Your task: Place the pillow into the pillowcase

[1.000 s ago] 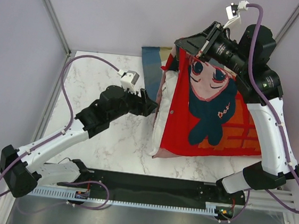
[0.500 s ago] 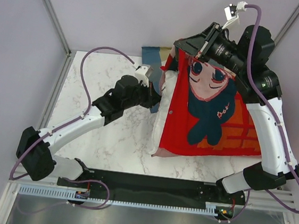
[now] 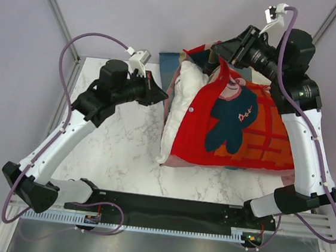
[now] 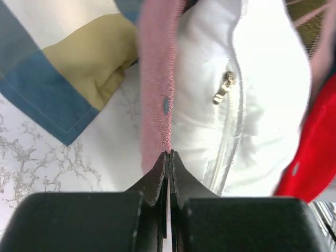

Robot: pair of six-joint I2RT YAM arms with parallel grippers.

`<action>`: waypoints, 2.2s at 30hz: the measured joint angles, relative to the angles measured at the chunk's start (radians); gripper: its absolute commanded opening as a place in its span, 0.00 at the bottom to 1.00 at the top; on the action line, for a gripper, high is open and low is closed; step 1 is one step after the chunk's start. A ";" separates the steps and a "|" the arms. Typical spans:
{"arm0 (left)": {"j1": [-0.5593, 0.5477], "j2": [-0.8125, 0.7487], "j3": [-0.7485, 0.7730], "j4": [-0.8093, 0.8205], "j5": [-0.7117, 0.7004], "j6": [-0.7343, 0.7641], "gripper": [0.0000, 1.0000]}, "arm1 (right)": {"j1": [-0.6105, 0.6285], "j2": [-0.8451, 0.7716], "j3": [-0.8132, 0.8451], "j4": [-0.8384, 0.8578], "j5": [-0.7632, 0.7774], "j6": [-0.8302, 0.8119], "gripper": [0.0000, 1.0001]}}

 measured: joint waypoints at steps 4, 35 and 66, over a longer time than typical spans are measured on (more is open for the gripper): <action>0.014 -0.038 0.084 -0.069 0.055 -0.001 0.02 | 0.008 -0.019 -0.055 -0.037 0.008 -0.076 0.77; 0.171 -0.016 0.097 -0.163 0.287 -0.063 0.02 | 0.887 0.134 -0.193 -0.452 1.067 -0.426 0.18; 0.433 -0.261 -0.392 -0.044 0.384 -0.078 0.50 | 0.699 0.072 -0.543 -0.375 0.981 -0.391 0.56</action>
